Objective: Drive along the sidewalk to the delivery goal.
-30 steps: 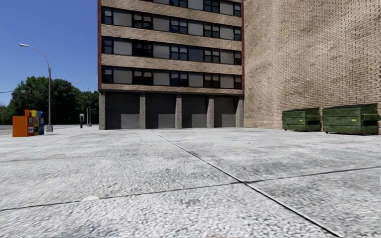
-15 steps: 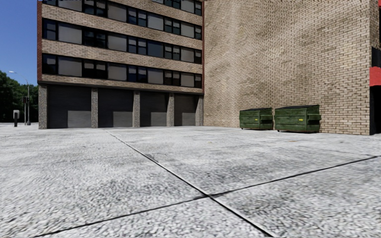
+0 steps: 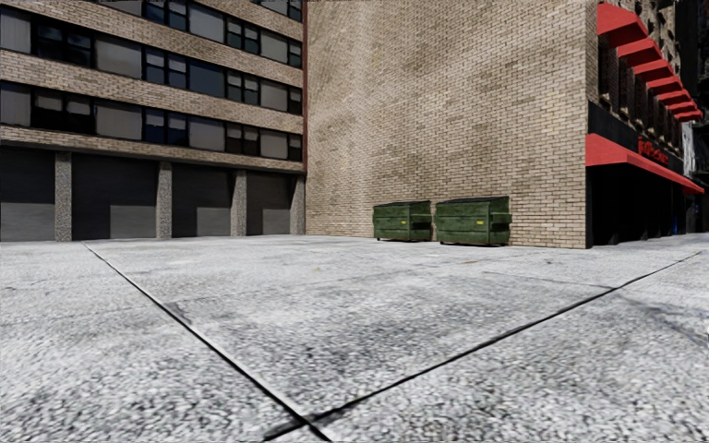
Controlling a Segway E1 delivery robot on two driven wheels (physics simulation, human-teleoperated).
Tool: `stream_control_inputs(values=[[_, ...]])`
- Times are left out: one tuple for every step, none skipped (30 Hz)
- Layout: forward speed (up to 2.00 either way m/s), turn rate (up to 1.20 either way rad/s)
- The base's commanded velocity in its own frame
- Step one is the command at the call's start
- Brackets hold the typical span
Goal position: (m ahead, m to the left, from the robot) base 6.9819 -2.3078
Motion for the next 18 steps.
stream_control_inputs(values=[[1.11, -0.37], [1.11, -0.37], [1.11, -0.37], [1.11, -0.37], [1.11, -0.38], [1.11, -0.38], [1.11, -0.39], [1.11, -0.39], [1.11, -0.40], [1.11, -0.43], [1.11, -0.43], [1.11, -0.47], [1.11, -0.50], [1.11, -0.51], [1.11, -0.51], [1.11, -0.51], [1.11, -0.51], [1.11, -0.51]])
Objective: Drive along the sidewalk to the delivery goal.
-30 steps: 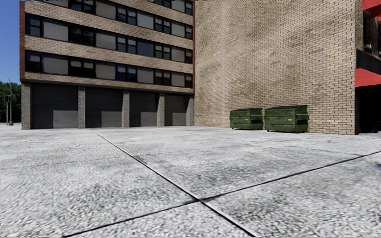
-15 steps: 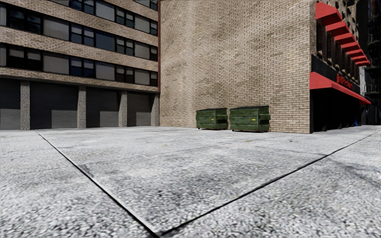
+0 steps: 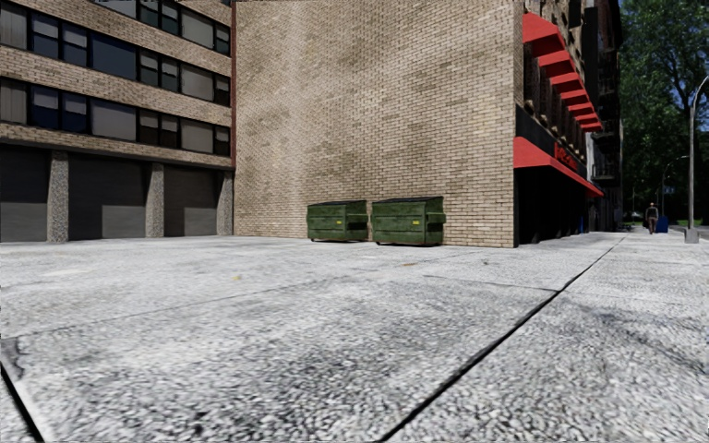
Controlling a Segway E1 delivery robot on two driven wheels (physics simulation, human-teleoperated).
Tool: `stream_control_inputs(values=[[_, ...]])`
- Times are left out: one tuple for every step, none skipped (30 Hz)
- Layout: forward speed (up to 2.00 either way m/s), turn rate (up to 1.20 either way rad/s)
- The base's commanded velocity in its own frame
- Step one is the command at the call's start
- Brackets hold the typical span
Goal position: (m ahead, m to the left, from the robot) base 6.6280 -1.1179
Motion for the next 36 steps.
stream_control_inputs(values=[[1.11, -0.51], [1.11, -0.51], [1.11, -0.51], [1.77, -0.51], [2.00, -0.51], [2.00, -0.51], [2.00, -0.51], [2.00, -0.51], [2.00, -0.49], [2.00, -0.37], [2.00, -0.05], [2.00, 0.00], [2.00, 0.00], [2.00, 0.00], [2.00, 0.00], [2.00, 0.00], [2.00, 0.00], [2.00, 0.00], [2.00, 0.00], [2.00, 0.00], [2.00, 0.00], [2.00, 0.00], [2.00, 0.00], [2.00, 0.00], [2.00, 0.00], [2.00, 0.00], [2.00, 0.00], [2.00, 0.00], [2.00, 0.00], [2.00, 0.00], [2.00, 0.00], [2.00, 0.00], [2.00, 0.00], [2.00, 0.00], [2.00, 0.00], [2.00, 0.00]])
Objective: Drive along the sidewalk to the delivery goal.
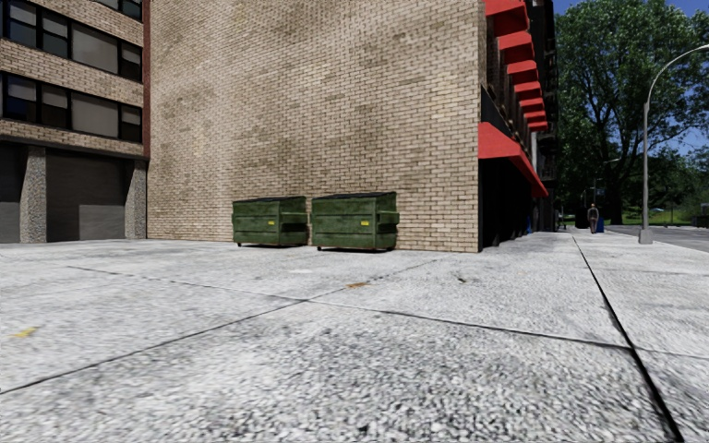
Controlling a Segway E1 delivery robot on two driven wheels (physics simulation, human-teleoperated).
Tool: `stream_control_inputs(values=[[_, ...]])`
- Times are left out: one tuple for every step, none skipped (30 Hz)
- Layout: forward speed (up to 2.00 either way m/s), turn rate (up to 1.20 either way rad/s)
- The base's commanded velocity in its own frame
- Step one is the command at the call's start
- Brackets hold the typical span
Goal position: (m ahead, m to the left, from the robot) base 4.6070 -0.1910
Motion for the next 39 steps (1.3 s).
stream_control_inputs(values=[[2.00, 0.00], [2.00, 0.00], [2.00, 0.00], [2.00, 0.00], [2.00, 0.00], [2.00, 0.00], [2.00, 0.00], [2.00, 0.00], [2.00, 0.00], [2.00, 0.00], [2.00, 0.00], [2.00, 0.00], [2.00, 0.00], [2.00, 0.00], [2.00, 0.00], [2.00, 0.00], [2.00, 0.00], [2.00, 0.00], [2.00, 0.00], [2.00, 0.00], [2.00, 0.00], [2.00, 0.00], [2.00, 0.00], [2.00, 0.00], [2.00, 0.00], [2.00, 0.00], [2.00, 0.00], [2.00, 0.00], [2.00, 0.00], [2.00, 0.00], [2.00, 0.00], [2.00, 0.00], [2.00, 0.00], [2.00, 0.00], [2.00, 0.00], [2.00, 0.00], [2.00, 0.00], [2.00, 0.00], [2.00, 0.00]])
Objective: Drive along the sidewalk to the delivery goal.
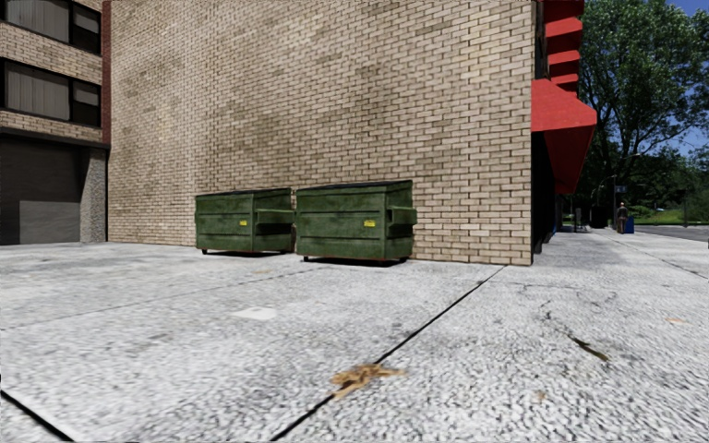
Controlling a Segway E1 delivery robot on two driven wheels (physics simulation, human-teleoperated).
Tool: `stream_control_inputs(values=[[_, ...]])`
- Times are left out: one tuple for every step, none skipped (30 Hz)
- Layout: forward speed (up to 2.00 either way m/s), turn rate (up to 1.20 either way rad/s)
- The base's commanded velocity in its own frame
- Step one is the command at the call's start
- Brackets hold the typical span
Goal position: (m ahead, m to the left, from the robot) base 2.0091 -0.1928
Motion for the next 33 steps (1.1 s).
stream_control_inputs(values=[[2.00, 0.00], [2.00, 0.00], [2.00, 0.00], [2.00, 0.00], [2.00, 0.00], [2.00, 0.00], [2.00, 0.00], [2.00, -0.11], [2.00, -0.21], [2.00, -0.24], [2.00, -0.24], [2.00, -0.24], [2.00, -0.25], [2.00, -0.25], [2.00, -0.25], [2.00, -0.25], [2.00, -0.25], [1.99, -0.26], [1.99, -0.26], [1.87, -0.28], [1.80, -0.31], [1.75, -0.34], [1.67, -0.34], [1.67, -0.34], [1.63, -0.35], [1.62, -0.36], [1.60, -0.36], [1.57, -0.38], [1.57, -0.38], [1.55, -0.38], [1.50, -0.40], [1.40, -0.43], [1.34, -0.45]])
